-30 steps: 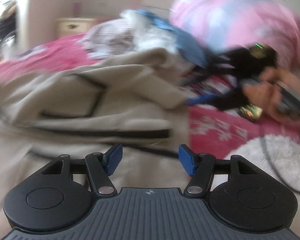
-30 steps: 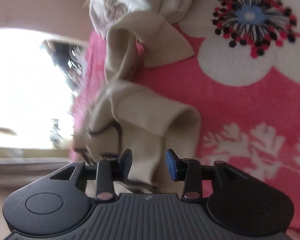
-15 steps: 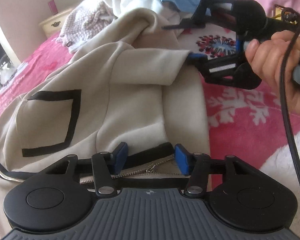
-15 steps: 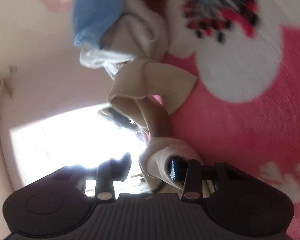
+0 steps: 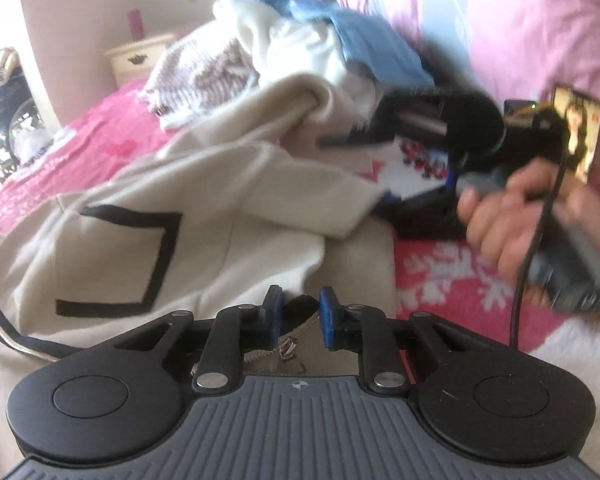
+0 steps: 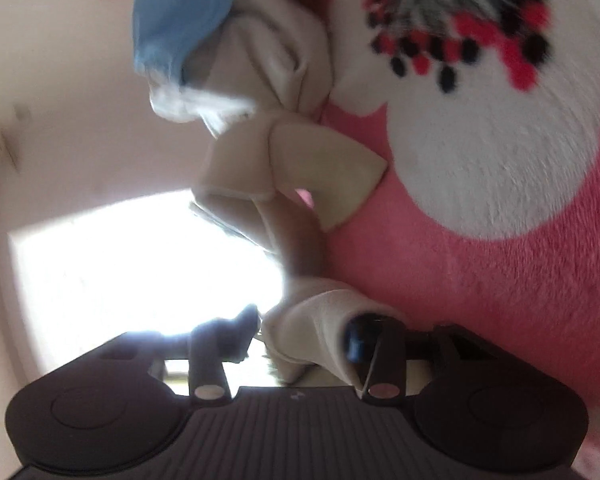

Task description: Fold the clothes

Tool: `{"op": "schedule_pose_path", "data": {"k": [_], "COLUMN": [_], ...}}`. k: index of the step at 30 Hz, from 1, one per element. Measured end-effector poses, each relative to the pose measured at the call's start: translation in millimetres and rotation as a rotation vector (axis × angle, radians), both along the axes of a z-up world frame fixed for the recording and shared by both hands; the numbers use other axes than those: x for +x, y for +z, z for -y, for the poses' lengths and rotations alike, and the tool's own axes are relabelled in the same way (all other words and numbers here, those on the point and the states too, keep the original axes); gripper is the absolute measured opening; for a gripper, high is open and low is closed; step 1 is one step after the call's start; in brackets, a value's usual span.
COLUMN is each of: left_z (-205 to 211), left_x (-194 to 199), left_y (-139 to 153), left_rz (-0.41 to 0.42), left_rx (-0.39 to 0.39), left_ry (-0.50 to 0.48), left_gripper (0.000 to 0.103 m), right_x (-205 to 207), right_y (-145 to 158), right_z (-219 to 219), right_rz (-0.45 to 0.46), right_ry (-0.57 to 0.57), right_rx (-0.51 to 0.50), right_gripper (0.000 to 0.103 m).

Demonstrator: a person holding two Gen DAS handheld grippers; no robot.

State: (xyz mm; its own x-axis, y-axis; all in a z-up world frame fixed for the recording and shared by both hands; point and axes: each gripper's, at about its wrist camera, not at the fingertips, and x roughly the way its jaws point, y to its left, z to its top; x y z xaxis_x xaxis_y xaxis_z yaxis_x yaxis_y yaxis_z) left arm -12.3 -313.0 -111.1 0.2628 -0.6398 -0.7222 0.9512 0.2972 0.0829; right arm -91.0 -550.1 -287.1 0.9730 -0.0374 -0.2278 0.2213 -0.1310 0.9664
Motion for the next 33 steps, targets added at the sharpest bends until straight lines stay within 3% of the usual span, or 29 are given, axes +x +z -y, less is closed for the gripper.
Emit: {"op": "schedule_pose_path", "data": {"k": [2,5,7,11,12,14,16,20,23,24,25,33], "left_z": [-5,-19,-27,-39,-40,-41,-41,-43,-45,-45,-46,-42], "left_x": [0,1,1,1,1,1,4,9,3,0,-3,-11], "left_y": [8,16,17,5,1,-4,-5,3,5,4,3,-14], "left_rz": [0.012,0.004,-0.002,-0.025,-0.034,-0.057,-0.091,-0.153,-0.164,-0.165,-0.165,-0.185], "left_rx": [-0.027,-0.037,-0.028,0.022,0.031,0.037,0.019,-0.035,-0.035,-0.028,-0.021,0.018], "left_ry": [0.002,-0.052,-0.097,-0.185,-0.197,-0.204,-0.188,-0.188,-0.236,-0.255,-0.272,-0.290], "left_gripper": [0.016,0.016,0.015,0.015,0.015,0.015,0.015,0.015,0.015,0.015,0.015,0.015], "right_x": [5,-2,-9,-18,-18,-20,-18,-1,12,10,8,-6], "right_y": [11,14,-4,-47,-55,-57,-46,-2,30,35,39,37], "right_z": [-2,-1,2,3,3,6,9,12,5,5,6,11], "right_rz": [-0.038,0.013,0.102,0.282,0.302,0.292,0.287,0.062,-0.094,-0.098,-0.099,-0.212], "right_ry": [0.018,-0.030,-0.090,-0.193,-0.205,-0.212,-0.176,0.038,0.108,0.094,0.077,0.014], "right_rx": [-0.082,-0.088,0.043,0.353,0.408,0.414,0.349,0.028,-0.218,-0.245,-0.264,-0.299], "right_gripper": [0.053,0.037,0.031,0.031,0.032,0.039,0.062,0.065,0.046,0.022,0.008,0.005]}}
